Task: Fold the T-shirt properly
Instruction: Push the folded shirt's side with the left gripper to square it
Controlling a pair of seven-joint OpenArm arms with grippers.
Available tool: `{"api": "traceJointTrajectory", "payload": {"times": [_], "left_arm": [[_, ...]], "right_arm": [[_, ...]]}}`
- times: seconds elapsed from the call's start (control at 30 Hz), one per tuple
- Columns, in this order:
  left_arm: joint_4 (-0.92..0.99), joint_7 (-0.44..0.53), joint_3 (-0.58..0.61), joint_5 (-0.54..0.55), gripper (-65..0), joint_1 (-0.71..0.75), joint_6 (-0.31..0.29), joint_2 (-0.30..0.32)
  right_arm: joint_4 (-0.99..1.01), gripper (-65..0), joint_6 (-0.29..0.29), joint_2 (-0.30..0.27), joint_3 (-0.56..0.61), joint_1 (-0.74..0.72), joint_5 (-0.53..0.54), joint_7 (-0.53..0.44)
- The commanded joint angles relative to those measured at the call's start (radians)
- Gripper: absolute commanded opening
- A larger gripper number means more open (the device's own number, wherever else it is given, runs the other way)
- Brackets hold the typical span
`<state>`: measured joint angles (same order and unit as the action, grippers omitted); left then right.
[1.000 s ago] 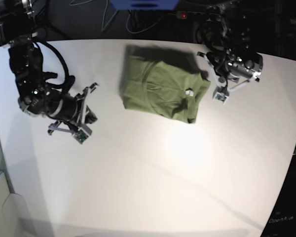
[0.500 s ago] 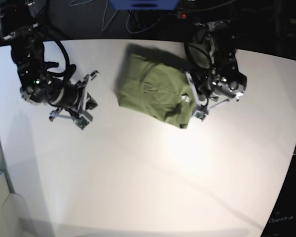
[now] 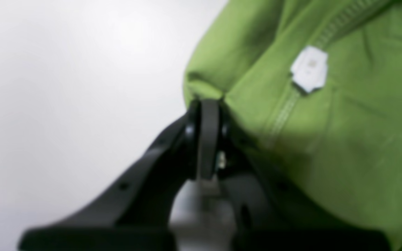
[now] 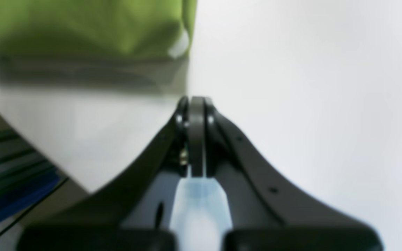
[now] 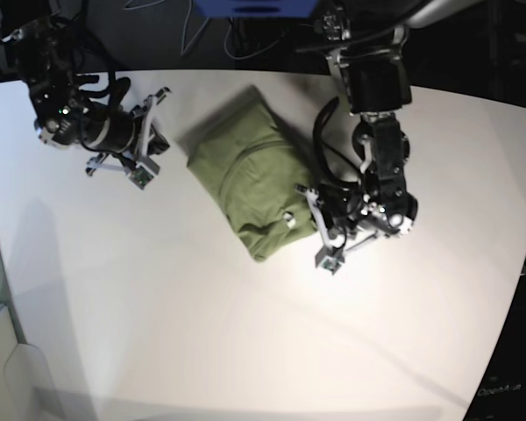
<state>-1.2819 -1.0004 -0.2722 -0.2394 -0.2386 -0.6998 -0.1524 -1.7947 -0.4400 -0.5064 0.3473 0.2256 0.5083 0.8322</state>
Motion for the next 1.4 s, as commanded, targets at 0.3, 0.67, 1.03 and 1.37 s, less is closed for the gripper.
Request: {"api": "traceJointTrajectory", "payload": {"times": [0.3,0.67,1.03,1.37], "left_arm": [[0.370,0.262,0.006,0.122,-63.9,-0.213,0.002,-0.005],[0.514,0.337,0.037,0.234,-63.9,-0.276,0.002,-0.005],[0.345,0.179,-0.016,0.314,-63.9,-0.224,0.002,0.113],[-0.216,-0.140,-0.019,0.344,-63.9,0.055,0.002,0.274]], "right_arm": [[-0.018,-64.9,-0.003,-0.005,-0.006,0.103,0.013,-0.077],[-0.018,-65.0,0.096,-0.007,-0.003,0.137,0.011,-0.083],[-0.064,-65.0,0.212,-0.011,-0.009,0.131,0.011,-0.084],[-0.103,-65.0,0.396,-0.041,-0.049,0.189,0.011,-0.116]]}}
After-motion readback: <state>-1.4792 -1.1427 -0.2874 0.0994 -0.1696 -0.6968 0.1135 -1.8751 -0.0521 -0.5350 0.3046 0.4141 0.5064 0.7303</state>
